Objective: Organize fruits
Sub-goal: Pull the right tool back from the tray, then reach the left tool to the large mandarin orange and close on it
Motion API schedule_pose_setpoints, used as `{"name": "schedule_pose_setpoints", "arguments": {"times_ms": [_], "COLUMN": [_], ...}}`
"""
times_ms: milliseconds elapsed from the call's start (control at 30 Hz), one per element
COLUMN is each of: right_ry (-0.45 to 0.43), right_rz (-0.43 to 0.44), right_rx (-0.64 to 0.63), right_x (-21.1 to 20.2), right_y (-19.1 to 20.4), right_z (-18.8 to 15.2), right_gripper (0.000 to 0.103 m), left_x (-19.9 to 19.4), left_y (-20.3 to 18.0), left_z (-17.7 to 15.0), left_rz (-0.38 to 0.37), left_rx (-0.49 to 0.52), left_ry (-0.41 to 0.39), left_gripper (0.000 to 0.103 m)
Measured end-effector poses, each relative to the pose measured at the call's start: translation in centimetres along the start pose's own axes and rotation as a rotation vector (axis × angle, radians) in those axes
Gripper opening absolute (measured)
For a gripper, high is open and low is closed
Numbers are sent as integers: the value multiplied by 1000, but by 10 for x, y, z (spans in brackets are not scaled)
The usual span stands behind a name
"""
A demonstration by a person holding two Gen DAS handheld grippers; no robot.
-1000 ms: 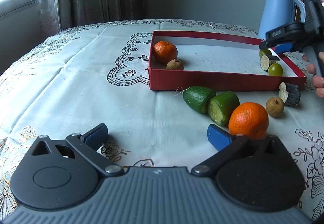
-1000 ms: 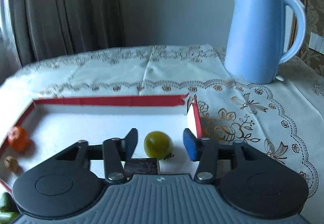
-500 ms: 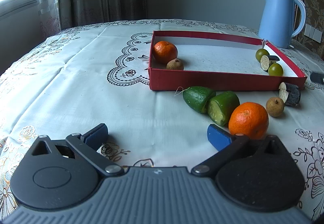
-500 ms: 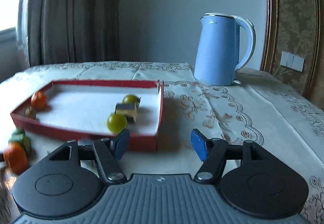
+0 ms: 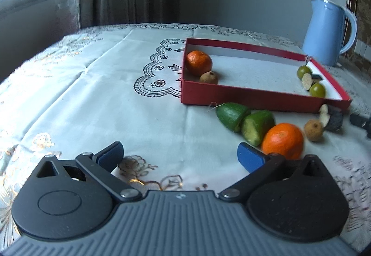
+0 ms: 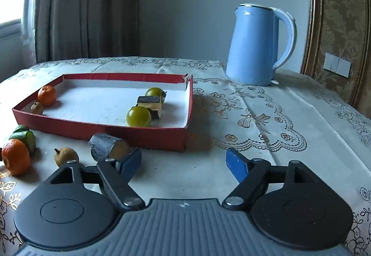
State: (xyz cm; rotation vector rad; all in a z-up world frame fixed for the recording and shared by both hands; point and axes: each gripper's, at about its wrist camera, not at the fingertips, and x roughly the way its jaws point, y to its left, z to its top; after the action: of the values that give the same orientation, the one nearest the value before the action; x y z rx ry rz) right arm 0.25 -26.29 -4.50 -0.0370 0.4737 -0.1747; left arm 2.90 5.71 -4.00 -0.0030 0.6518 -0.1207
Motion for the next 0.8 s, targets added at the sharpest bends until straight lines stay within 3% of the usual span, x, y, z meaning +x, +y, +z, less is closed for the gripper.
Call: {"name": "schedule_pose_setpoints", "arguments": {"times_ms": [133,333,800], "right_ry": [30,39,61], "right_rz": [-19,-33,-44], "right_rx": [-9,1,18], "right_x": [6,7,9], "right_y": [2,0,-2], "right_z": [1,0,0], "right_gripper": [83,84,91], "left_x": [-17,-30,-2], "left_y": [-3,-19,-55], "left_z": [5,10,12], "left_rz": [-46,-79,-106], "left_rx": [-45,-29,-20], "left_ry": [-18,-47,34], "left_gripper": [103,103,103]}}
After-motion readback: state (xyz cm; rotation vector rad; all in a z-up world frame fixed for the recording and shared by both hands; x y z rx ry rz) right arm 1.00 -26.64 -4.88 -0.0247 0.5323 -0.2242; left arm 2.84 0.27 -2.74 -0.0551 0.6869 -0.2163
